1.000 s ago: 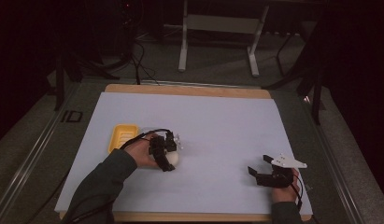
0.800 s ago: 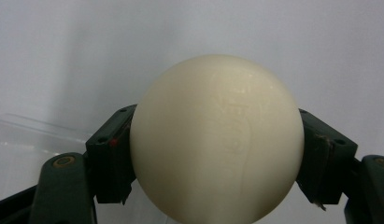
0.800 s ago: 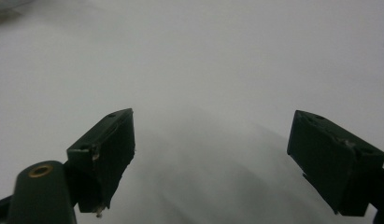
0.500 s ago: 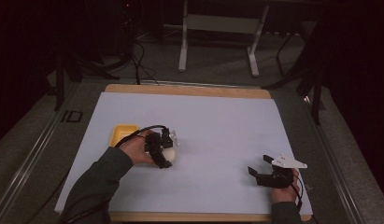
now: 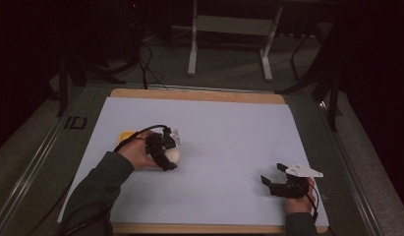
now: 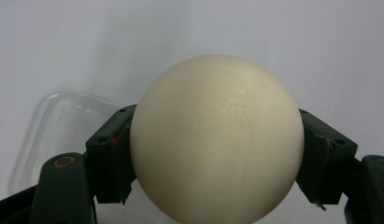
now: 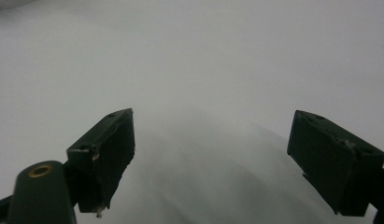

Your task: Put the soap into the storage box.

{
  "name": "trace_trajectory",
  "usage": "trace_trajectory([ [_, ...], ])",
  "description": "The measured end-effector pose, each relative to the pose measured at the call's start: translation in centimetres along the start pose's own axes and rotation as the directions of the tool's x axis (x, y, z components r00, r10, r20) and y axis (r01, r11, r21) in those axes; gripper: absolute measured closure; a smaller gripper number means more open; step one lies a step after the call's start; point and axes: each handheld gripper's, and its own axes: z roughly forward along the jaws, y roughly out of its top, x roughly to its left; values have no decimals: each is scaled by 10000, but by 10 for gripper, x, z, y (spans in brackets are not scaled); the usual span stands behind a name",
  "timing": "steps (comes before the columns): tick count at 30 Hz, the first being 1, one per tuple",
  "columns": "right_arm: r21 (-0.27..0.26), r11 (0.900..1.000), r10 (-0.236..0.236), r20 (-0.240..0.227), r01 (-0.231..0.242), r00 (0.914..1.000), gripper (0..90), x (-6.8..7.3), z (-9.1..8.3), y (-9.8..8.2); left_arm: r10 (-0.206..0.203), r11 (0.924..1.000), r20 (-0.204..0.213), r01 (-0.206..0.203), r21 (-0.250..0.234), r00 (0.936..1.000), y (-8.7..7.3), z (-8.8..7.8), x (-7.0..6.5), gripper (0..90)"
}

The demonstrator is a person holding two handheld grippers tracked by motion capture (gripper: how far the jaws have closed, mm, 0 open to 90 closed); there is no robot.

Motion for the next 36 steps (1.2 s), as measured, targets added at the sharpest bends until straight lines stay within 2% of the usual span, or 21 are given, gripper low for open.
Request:
trace_trajectory([
  [5,6,10000,-6,12,6,10000,150,0,0,0,-318,9990,-45,317,-329,9995,-4,-10,3,256],
  [13,-4,10000,-7,28,7,10000,150,0,0,0,-797,9963,-220,790,-337,9966,-13,-17,7,256],
  [18,0,10000,-17,35,17,10000,150,0,0,0,-952,9952,-269,945,-268,9951,-17,-19,8,256],
  [21,-2,10000,-15,41,15,10000,150,0,0,0,-1278,9914,-340,1266,-344,9912,-21,-21,11,256],
  [23,-3,10000,-18,40,18,10000,150,0,0,0,-1562,9874,-234,1554,-312,9875,-22,-22,13,257],
  [27,-3,10000,-18,45,18,10000,150,1,0,0,-1763,9842,-197,1759,-190,9841,-23,-23,14,256],
  [31,-7,10000,-24,48,24,10000,150,1,0,0,-1937,9811,-304,1935,-74,9806,-24,-23,15,257],
  [33,-7,10000,-27,48,27,10000,150,1,0,0,-2165,9763,-445,2164,-75,9753,-24,-23,15,256],
  [36,-7,10000,-28,48,28,10000,150,1,0,0,-2315,9728,-618,2318,-9,9709,-25,-23,16,256],
])
